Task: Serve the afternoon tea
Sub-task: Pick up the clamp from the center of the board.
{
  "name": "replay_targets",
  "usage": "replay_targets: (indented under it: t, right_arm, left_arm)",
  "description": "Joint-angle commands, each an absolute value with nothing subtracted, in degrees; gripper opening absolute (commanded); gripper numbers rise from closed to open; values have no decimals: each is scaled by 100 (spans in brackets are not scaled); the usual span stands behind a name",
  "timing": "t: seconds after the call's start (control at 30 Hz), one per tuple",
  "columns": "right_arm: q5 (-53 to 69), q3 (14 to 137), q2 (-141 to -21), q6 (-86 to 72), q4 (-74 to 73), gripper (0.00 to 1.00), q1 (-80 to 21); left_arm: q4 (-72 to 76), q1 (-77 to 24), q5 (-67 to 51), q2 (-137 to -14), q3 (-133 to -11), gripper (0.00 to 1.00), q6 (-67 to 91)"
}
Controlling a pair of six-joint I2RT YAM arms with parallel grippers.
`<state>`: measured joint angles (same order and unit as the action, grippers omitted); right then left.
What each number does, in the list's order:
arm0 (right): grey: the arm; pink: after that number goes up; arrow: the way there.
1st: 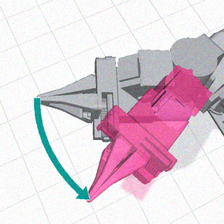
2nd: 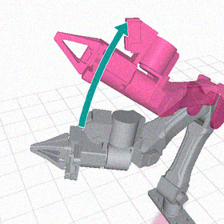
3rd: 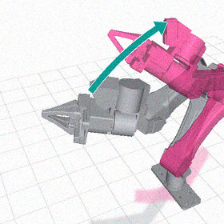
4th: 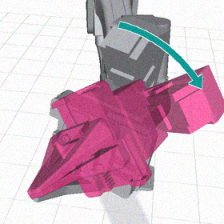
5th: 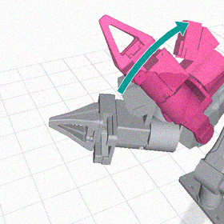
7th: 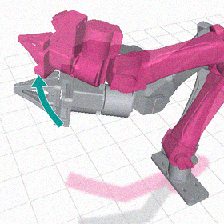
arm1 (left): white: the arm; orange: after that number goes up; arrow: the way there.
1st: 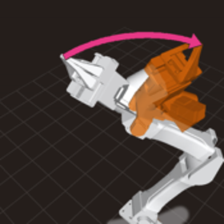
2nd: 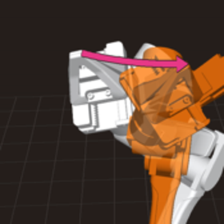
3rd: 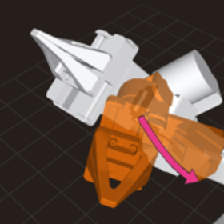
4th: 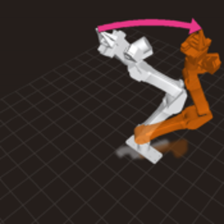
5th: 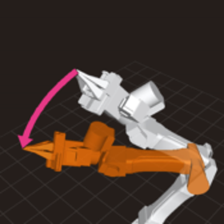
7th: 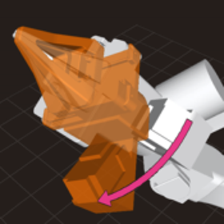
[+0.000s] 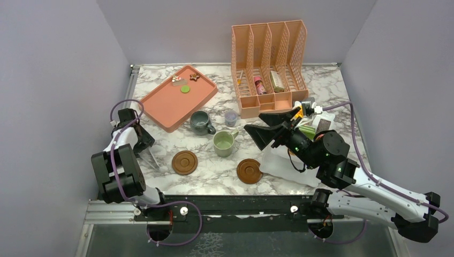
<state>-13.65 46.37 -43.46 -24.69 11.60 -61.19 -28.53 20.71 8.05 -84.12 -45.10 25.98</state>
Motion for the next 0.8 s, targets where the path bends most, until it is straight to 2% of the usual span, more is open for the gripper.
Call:
replay_targets:
  t: [0.0,0.3,0.77]
  right_arm:
    - [-1223,4593,-4322,-2540,1397,99,-6161]
    - [-1235,4632,-4333,-2514,1372,99,-6161]
    - [-1262,4838,-4513,-2374,1424,99,-6161]
  left_arm:
    - [-2809,2004,934,-8378,-4564,68,2698]
    - [-2733,2004,730,-8430,-4485,58,2683]
    - [-3860,2027,295,-7610,-5490,57,2389]
